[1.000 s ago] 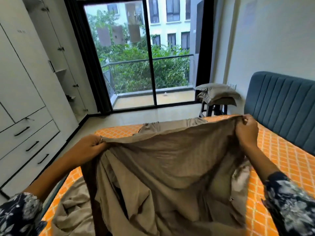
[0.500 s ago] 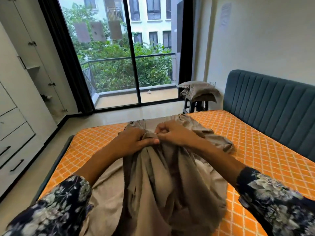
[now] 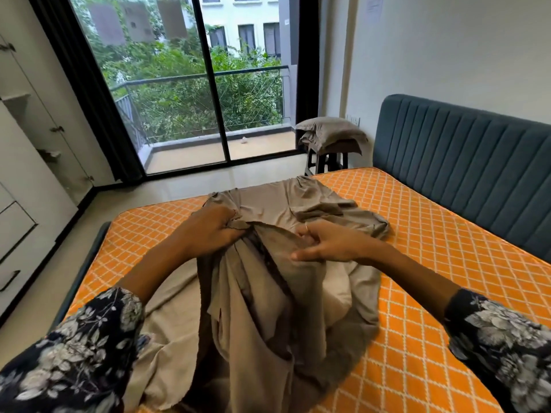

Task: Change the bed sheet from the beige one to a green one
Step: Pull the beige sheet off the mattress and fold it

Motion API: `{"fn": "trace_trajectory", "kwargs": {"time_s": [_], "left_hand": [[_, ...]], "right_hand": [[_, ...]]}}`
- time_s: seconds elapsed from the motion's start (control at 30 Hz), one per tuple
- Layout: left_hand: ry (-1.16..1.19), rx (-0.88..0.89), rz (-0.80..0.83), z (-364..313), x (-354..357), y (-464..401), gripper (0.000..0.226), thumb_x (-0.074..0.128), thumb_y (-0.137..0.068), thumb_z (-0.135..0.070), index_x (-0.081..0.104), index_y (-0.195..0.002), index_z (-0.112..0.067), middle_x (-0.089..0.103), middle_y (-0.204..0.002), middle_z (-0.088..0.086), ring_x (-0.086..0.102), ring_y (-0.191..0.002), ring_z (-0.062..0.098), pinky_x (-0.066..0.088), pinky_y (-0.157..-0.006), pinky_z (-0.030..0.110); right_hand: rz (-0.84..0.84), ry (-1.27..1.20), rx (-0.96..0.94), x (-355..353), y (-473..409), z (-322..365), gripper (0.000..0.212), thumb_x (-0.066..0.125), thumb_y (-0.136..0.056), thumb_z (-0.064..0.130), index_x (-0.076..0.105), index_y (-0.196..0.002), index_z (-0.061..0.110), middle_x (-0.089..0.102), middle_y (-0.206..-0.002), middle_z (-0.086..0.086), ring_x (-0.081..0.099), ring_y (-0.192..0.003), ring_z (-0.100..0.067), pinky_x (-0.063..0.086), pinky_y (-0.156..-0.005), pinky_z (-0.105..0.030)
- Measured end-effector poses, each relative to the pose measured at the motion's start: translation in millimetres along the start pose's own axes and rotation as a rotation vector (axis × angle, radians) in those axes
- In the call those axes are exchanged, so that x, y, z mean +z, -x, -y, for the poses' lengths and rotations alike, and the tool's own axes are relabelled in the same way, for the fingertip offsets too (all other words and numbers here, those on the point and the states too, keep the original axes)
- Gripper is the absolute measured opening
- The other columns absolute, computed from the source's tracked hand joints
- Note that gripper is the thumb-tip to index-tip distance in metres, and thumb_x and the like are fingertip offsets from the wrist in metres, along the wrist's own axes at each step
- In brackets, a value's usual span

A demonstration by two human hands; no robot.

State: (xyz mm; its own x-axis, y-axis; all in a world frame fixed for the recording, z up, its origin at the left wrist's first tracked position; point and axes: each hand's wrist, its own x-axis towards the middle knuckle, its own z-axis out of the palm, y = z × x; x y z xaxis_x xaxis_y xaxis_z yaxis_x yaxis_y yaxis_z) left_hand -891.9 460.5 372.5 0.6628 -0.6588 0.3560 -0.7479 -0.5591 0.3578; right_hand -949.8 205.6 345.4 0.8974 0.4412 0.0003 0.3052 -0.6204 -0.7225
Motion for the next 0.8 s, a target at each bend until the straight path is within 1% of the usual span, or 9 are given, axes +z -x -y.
{"fn": "trace_trajectory", "kwargs": {"time_s": [0.1, 0.27, 0.33, 0.4, 0.53, 0.63, 0.67, 0.73, 0.8], "left_hand": [[-0.001, -0.055, -0.021, 8, -6, 4, 0.060, 0.039, -0.073, -0.062, 0.046, -0.051, -0.006, 0.040, -0.045, -0.005, 0.041, -0.048, 0.010, 0.028, -0.047, 0.024], [-0.005, -0.069, -0.006, 10, -5, 10, 0.052, 0.040, -0.073, -0.062, 0.043, -0.049, -0.016, 0.040, -0.045, -0.004, 0.042, -0.046, 0.010, 0.030, -0.047, 0.027], [0.006, -0.047, 0.021, 11, -5, 10, 0.058, 0.041, -0.074, -0.061, 0.046, -0.049, -0.009, 0.044, -0.046, 0.003, 0.039, -0.044, 0.009, 0.030, -0.048, 0.028], [0.056, -0.028, 0.079, 15, -8, 13, 0.060, 0.045, -0.074, -0.061, 0.047, -0.049, -0.007, 0.044, -0.045, -0.003, 0.040, -0.044, 0.006, 0.028, -0.046, 0.019], [0.125, -0.145, 0.191, 24, -14, 14, 0.066, 0.047, -0.064, -0.084, 0.046, -0.049, -0.021, 0.045, -0.047, -0.010, 0.041, -0.044, 0.005, 0.027, -0.046, 0.017], [0.107, -0.202, 0.326, 23, -10, -2, 0.051, 0.055, -0.074, -0.061, 0.042, -0.050, -0.019, 0.040, -0.042, -0.013, 0.039, -0.042, 0.003, 0.025, -0.046, 0.014], [0.073, -0.216, 0.348, 24, -11, -15, 0.047, 0.057, -0.078, -0.051, 0.041, -0.051, -0.018, 0.041, -0.041, -0.013, 0.040, -0.041, 0.001, 0.026, -0.046, 0.014], [-0.050, -0.263, 0.302, 30, -16, -50, 0.044, 0.057, -0.082, -0.045, 0.049, -0.054, -0.012, 0.050, -0.045, -0.010, 0.050, -0.049, -0.002, 0.030, -0.049, 0.018], [-0.171, -0.306, 0.168, 42, -17, -87, 0.055, 0.051, -0.076, -0.056, 0.063, -0.068, -0.002, 0.062, -0.064, 0.009, 0.064, -0.072, 0.021, 0.032, -0.058, 0.026]], "right_hand": [[0.029, -0.060, 0.090, 3, 17, -31, 0.027, 0.068, -0.087, 0.014, 0.051, -0.068, 0.019, 0.039, -0.057, 0.006, 0.040, -0.052, -0.006, 0.036, -0.056, -0.020], [0.193, -0.055, 0.121, 11, 30, -53, 0.037, 0.066, -0.088, 0.012, 0.050, -0.057, 0.021, 0.042, -0.057, 0.008, 0.039, -0.053, 0.000, 0.033, -0.057, -0.017], [0.269, -0.045, 0.131, 15, 35, -59, 0.027, 0.068, -0.087, 0.021, 0.058, -0.066, 0.007, 0.052, -0.067, -0.003, 0.048, -0.063, -0.005, 0.037, -0.063, -0.019], [0.267, -0.142, 0.137, 15, 43, -66, 0.028, 0.071, -0.085, 0.028, 0.066, -0.088, 0.000, 0.065, -0.088, -0.012, 0.059, -0.081, -0.008, 0.044, -0.074, -0.021], [0.002, -0.558, 0.132, 6, 58, -73, 0.028, 0.076, -0.079, 0.017, 0.067, -0.101, 0.003, 0.071, -0.098, -0.007, 0.066, -0.093, -0.019, 0.053, -0.080, -0.025], [-0.204, -0.808, 0.179, 2, 55, -85, 0.066, 0.090, -0.059, 0.031, 0.063, -0.111, 0.000, 0.069, -0.104, -0.019, 0.065, -0.093, -0.027, 0.055, -0.077, -0.030], [-0.263, -0.834, 0.205, -1, 52, -84, 0.067, 0.089, -0.059, 0.033, 0.063, -0.111, 0.001, 0.069, -0.103, -0.022, 0.065, -0.091, -0.028, 0.055, -0.076, -0.030], [-0.387, -0.820, 0.261, -12, 45, -79, 0.047, 0.082, -0.068, 0.033, 0.063, -0.098, 0.001, 0.068, -0.092, -0.022, 0.065, -0.081, -0.025, 0.054, -0.071, -0.028], [-0.474, -0.790, 0.306, -24, 38, -71, 0.037, 0.074, -0.070, 0.037, 0.062, -0.082, 0.004, 0.066, -0.079, -0.013, 0.062, -0.068, -0.018, 0.051, -0.058, -0.023]]}}
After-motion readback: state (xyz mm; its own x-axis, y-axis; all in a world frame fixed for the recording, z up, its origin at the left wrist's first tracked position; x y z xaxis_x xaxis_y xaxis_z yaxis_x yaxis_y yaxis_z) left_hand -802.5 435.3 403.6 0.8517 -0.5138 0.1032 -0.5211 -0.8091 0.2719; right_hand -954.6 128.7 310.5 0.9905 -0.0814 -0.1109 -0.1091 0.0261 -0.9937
